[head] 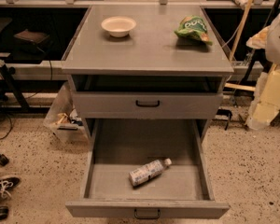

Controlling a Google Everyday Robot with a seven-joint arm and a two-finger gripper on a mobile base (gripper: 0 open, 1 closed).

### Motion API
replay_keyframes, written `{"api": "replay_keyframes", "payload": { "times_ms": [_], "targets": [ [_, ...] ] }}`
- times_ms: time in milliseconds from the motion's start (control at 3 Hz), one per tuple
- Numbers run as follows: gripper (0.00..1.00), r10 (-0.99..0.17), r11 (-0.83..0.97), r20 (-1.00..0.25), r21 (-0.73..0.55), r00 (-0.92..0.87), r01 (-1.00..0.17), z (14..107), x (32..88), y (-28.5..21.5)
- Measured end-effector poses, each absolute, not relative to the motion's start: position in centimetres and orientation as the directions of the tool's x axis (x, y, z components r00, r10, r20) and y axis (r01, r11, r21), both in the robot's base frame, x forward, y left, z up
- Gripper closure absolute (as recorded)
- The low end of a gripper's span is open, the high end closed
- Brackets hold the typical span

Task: Pick blue plastic bottle from middle drawer and place on counter

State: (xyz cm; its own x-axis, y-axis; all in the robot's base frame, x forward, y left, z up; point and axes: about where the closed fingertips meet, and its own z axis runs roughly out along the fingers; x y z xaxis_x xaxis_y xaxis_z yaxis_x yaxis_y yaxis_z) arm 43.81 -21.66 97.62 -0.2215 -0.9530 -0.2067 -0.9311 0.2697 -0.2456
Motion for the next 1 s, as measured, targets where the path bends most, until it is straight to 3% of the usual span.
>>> {"api": "replay_keyframes", "payload": {
  "times_ms": [667,1000],
  "targets": [
    [0.0,-0.958,0.252,-0.194,-0.23,-0.21,-0.94,95.9,45.0,-21.1],
    [0.0,-0.965,0.236,-0.154,-0.151,-0.213,-0.96,89.3,47.5,-21.4]
  ]
}}
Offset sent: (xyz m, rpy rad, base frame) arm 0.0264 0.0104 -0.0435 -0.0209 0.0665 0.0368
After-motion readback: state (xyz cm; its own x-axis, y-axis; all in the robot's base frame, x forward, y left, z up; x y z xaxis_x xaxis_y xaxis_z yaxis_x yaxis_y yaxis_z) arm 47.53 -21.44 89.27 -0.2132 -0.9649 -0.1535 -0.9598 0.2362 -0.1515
